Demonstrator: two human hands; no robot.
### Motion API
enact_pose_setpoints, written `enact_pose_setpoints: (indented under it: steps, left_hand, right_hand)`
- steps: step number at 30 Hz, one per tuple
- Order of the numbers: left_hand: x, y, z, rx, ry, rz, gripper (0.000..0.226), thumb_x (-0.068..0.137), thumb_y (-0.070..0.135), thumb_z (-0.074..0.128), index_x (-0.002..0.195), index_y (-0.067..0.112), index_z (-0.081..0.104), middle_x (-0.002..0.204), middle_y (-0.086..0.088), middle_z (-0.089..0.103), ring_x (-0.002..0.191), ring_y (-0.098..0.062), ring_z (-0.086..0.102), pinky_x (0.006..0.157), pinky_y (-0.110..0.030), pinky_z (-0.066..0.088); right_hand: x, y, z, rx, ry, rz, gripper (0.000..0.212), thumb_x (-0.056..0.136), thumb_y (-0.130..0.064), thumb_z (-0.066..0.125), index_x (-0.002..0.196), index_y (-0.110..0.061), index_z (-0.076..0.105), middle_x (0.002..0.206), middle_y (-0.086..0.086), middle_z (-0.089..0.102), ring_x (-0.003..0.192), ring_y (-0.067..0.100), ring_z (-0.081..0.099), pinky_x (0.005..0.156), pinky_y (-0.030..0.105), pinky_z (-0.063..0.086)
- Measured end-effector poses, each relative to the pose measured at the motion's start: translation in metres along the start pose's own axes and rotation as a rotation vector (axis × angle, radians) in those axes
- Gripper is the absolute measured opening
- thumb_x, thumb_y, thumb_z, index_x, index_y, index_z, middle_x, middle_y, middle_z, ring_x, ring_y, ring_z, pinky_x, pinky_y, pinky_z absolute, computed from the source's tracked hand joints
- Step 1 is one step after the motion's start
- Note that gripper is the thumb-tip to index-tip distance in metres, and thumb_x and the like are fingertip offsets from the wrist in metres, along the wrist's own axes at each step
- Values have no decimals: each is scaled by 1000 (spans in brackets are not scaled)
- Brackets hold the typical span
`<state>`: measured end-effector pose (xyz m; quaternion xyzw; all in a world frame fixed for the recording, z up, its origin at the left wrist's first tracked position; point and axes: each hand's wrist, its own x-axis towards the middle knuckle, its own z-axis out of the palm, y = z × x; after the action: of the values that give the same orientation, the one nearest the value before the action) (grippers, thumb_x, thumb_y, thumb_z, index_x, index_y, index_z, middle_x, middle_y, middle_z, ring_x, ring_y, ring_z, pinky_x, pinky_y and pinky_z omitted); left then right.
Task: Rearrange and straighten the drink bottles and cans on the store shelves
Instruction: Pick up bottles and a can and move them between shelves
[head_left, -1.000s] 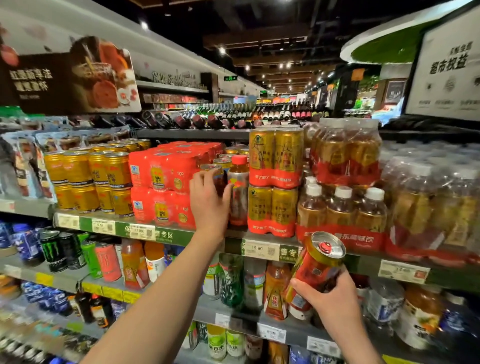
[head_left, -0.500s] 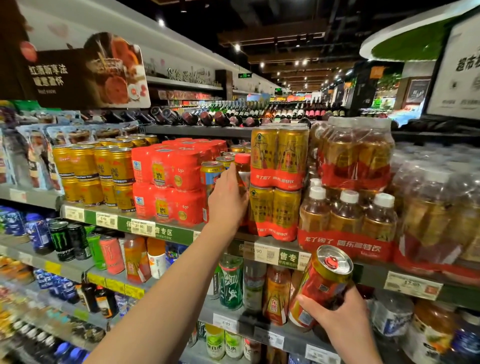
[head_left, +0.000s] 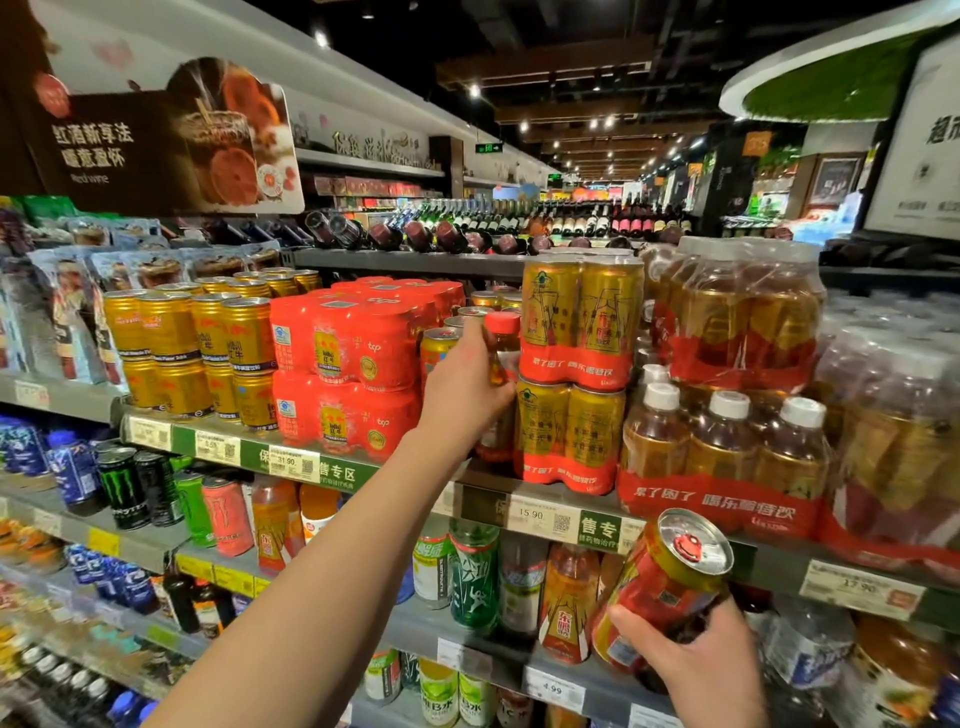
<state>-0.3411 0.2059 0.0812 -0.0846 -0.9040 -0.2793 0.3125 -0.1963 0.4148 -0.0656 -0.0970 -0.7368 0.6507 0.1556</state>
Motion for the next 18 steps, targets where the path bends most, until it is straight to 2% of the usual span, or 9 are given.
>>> enact_pose_setpoints:
  steps: [1, 3, 5, 6, 7, 10, 14, 16, 18]
  left_hand:
    - [1, -1, 0, -32, 7, -1, 57, 81, 30, 81, 112, 20, 34, 102, 4, 61, 91, -27, 68, 62, -31, 41]
    - [3, 0, -4, -58, 12, -4, 77, 78, 32, 84, 134, 14, 33, 123, -4, 62, 97, -29, 68, 66, -32, 44]
    - [5, 0, -8, -34, -20, -8, 99, 76, 35, 85, 150, 11, 24, 140, -10, 54, 112, -30, 64, 76, -38, 49]
    - [7, 0, -9, -5, -34, -2, 99, 76, 37, 85, 150, 10, 25, 144, -10, 50, 119, -30, 60, 82, -40, 50]
    - [9, -1, -10, 30, -46, 8, 92, 76, 39, 84, 147, 11, 32, 141, -8, 49, 120, -29, 58, 84, -40, 50]
    - [12, -3, -12, 57, -47, 13, 69, 75, 41, 82, 129, 14, 48, 123, -4, 49, 108, -25, 59, 75, -34, 47]
    - [1, -7, -12, -17, -13, 20, 65, 76, 40, 81, 126, 15, 47, 119, -2, 55, 103, -24, 61, 70, -32, 39]
    - [-4, -9, -12, -50, 15, 33, 62, 77, 40, 79, 124, 18, 47, 115, 1, 62, 104, -23, 63, 70, -29, 38]
    - [-6, -11, -14, -60, 46, 47, 65, 76, 43, 79, 128, 19, 47, 117, 3, 64, 108, -21, 63, 71, -29, 41]
  right_hand:
    - [0, 0, 2, 8, 11, 5, 91, 45, -19, 98, 126, -19, 56, 118, 4, 66, 114, 27, 60, 106, 53, 45]
    - [-1, 1, 4, 24, 28, 3, 89, 46, -16, 98, 125, -17, 56, 117, 6, 66, 115, 28, 59, 106, 54, 44]
    - [-1, 2, 5, 21, 13, 3, 90, 47, -18, 98, 126, -17, 55, 118, 6, 65, 116, 28, 58, 107, 54, 43]
    - [-2, 3, 6, 24, 11, 5, 90, 47, -18, 98, 126, -17, 55, 118, 6, 65, 116, 28, 58, 107, 54, 43]
    - [-2, 3, 7, 34, 17, 9, 89, 48, -17, 97, 126, -16, 55, 117, 6, 65, 116, 28, 58, 107, 54, 43]
    - [-5, 4, 11, 79, -8, 25, 89, 49, -13, 97, 127, -17, 54, 117, 5, 65, 117, 28, 58, 108, 53, 42]
    - [-7, 6, 15, 84, -18, 41, 91, 51, -8, 95, 131, -14, 52, 106, -3, 61, 115, 23, 54, 111, 49, 39]
    - [-9, 3, 17, 76, -20, 59, 87, 54, -5, 94, 130, -13, 52, 98, -9, 58, 109, 19, 52, 110, 47, 39]
    - [-12, 0, 21, 90, -17, 72, 82, 54, -2, 93, 124, -15, 53, 98, -7, 58, 107, 19, 51, 109, 47, 39]
